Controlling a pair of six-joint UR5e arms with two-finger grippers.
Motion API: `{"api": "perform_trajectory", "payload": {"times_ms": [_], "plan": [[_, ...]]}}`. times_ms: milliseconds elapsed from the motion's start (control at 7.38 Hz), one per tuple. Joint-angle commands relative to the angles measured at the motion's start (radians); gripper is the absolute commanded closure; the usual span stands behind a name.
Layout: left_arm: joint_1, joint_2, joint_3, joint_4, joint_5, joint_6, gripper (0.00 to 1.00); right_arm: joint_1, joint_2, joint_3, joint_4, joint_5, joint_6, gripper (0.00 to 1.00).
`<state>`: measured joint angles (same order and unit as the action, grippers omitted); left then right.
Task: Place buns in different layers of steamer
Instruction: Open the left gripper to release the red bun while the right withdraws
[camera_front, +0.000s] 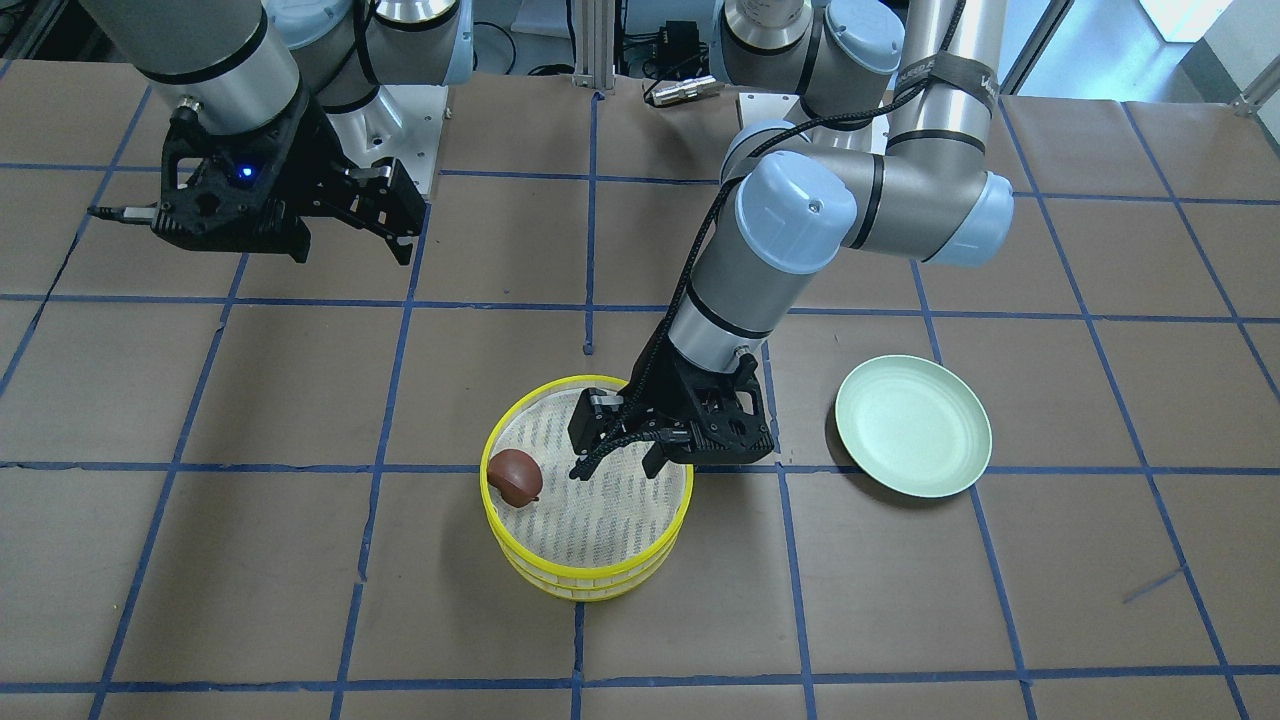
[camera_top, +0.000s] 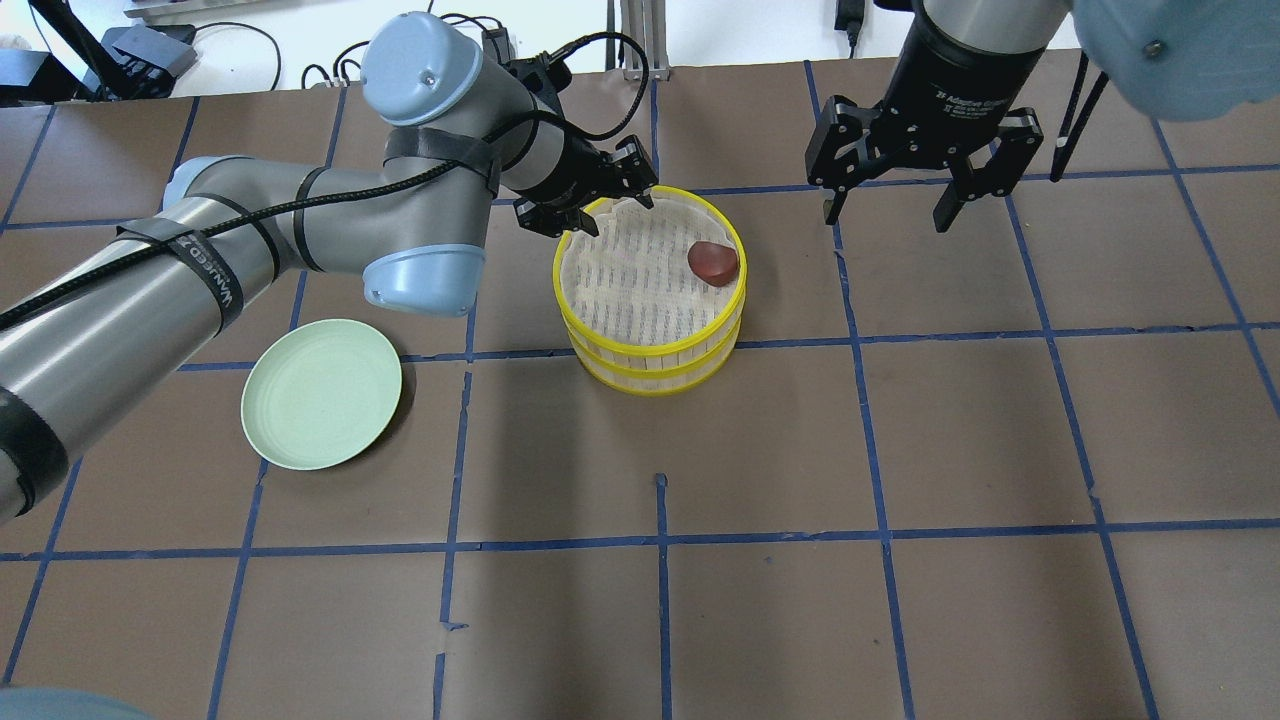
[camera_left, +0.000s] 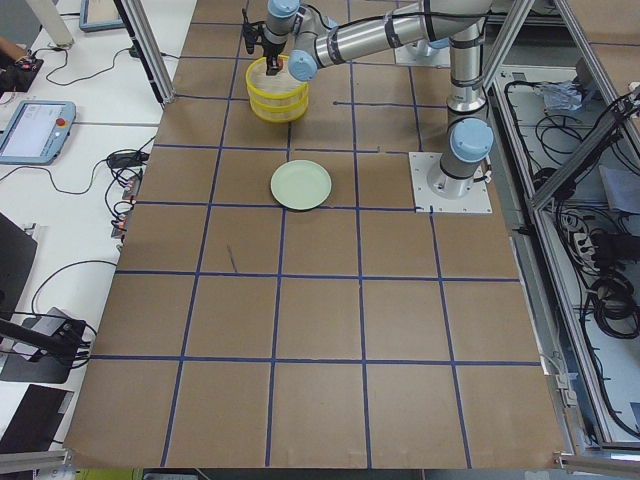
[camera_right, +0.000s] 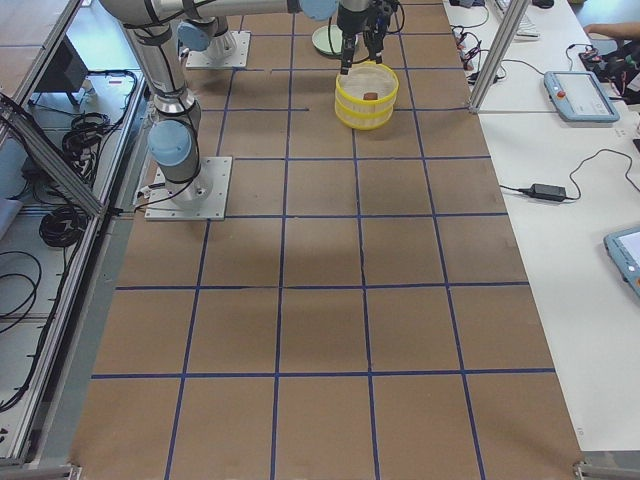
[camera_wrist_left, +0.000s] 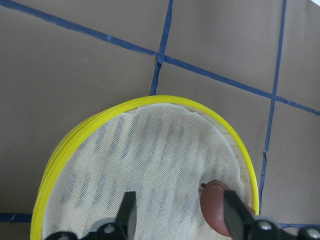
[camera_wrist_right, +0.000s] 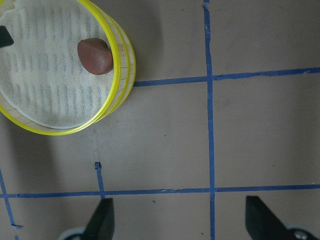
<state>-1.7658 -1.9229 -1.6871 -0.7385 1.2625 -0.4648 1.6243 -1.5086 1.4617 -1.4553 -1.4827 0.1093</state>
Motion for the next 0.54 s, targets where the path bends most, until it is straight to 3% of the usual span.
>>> {"api": "perform_trajectory", "payload": {"times_ms": [0, 271, 406], "plan": [[0.012, 0.040, 0.009, -0.101, 0.096, 0.239, 0.00, 0.002, -0.001, 0.011, -0.002, -0.104, -0.020, 0.01], [0.098, 0.163, 0.010, -0.351, 0.243, 0.570, 0.00, -0.007, -0.001, 0.011, -0.003, -0.120, -0.116, 0.00], [0.162, 0.239, 0.012, -0.495, 0.252, 0.618, 0.00, -0.011, -0.001, 0.011, -0.007, -0.117, -0.125, 0.00]]}}
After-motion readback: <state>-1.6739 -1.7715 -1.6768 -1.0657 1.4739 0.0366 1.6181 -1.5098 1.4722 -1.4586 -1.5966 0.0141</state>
